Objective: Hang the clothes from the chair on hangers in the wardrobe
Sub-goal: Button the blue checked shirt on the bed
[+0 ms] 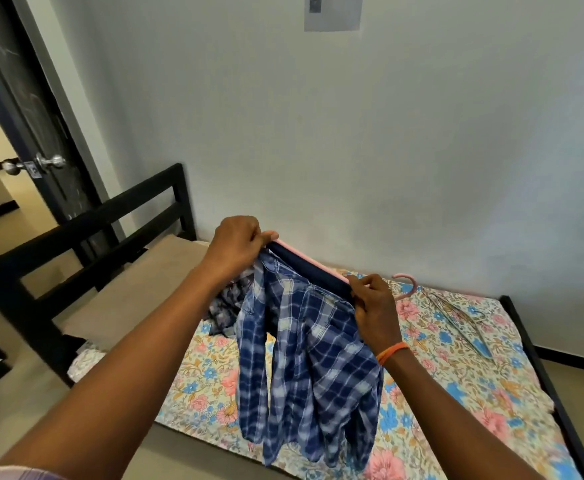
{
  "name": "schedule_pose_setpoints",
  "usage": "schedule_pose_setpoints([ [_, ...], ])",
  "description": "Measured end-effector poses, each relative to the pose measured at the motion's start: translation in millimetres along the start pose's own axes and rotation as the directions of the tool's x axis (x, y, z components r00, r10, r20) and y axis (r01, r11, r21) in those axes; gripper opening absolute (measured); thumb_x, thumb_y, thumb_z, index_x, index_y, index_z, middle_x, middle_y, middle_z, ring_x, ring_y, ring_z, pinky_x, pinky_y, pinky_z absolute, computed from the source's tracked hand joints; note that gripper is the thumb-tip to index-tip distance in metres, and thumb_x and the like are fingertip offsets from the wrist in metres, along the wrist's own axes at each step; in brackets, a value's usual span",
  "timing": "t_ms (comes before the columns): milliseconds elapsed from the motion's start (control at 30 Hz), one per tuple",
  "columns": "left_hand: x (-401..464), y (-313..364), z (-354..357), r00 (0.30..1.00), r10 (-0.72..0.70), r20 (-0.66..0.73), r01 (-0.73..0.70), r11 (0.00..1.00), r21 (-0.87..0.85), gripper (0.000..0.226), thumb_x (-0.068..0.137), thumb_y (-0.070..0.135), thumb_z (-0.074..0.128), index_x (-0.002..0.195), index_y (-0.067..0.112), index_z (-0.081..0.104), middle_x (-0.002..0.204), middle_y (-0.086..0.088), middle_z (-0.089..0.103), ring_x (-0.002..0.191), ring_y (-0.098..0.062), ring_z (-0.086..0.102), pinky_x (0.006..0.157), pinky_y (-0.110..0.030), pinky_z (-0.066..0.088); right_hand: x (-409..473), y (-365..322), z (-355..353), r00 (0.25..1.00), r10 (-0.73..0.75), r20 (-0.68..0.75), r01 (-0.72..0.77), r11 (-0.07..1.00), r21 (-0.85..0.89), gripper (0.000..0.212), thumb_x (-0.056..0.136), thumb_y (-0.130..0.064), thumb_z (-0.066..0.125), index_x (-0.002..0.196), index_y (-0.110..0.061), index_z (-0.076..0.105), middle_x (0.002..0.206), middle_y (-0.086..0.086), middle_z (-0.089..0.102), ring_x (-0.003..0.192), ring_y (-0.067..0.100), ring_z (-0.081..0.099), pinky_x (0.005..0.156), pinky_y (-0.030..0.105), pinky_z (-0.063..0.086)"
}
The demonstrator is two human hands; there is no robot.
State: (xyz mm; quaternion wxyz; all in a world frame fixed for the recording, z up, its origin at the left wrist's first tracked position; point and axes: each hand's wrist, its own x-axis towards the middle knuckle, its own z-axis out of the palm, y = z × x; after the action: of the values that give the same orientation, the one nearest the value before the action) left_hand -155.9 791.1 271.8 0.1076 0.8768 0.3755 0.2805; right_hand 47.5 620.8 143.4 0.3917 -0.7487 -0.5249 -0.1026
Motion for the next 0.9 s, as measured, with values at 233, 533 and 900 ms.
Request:
schedule_pose_setpoints([
  [233, -3.2, 3.1, 5.8, 0.952, -0.005, 0.306, -0.025, 0.995, 0.093, 0.033, 0.096, 0.033, 0.063, 0.081, 0.004, 0.06, 0.078, -0.008, 0.06, 0.07, -0.022, 0.053, 0.058, -0.032, 0.037, -2.2, 20.7, -5.7, 0.992, -0.064, 0.107, 0.084, 0.978, -0.193, 0.058, 0.067, 0.019, 0.07, 0.117, -0.011, 0.07, 0.091, 0.01, 0.056, 0.074, 0.027, 0.054, 0.051, 0.036, 0.051],
  [533, -10.2, 78.3, 69.9, 0.971, 0.168, 0.171, -0.172, 0.985, 0.009, 0.028, 0.1, 0.034, 0.055, 0.082, 0.013, 0.049, 0.082, -0.003, 0.053, 0.077, -0.025, 0.053, 0.067, -0.037, 0.042, 17.8, -1.1, -0.9, 0.984, -0.007, 0.178, 0.066, 0.942, -0.329, 0.062, 0.078, -0.001, 0.073, 0.133, -0.019, 0.053, 0.119, 0.007, 0.065, 0.107, 0.032, 0.063, 0.088, 0.062, 0.047],
  [900, 25.7, 77.5, 77.0, 0.959, 0.187, 0.211, -0.109, 0.936, -0.334, 0.023, 0.099, 0.033, 0.057, 0.085, 0.014, 0.057, 0.077, -0.004, 0.06, 0.07, -0.017, 0.054, 0.062, -0.032, 0.041, 85.0, 25.0, -26.9, 0.988, 0.035, 0.148, -0.015, 0.991, -0.135, 0.006, 0.092, -0.017, 0.062, 0.097, -0.016, 0.064, 0.087, 0.009, 0.068, 0.08, 0.033, 0.065, 0.065, 0.036, 0.048],
])
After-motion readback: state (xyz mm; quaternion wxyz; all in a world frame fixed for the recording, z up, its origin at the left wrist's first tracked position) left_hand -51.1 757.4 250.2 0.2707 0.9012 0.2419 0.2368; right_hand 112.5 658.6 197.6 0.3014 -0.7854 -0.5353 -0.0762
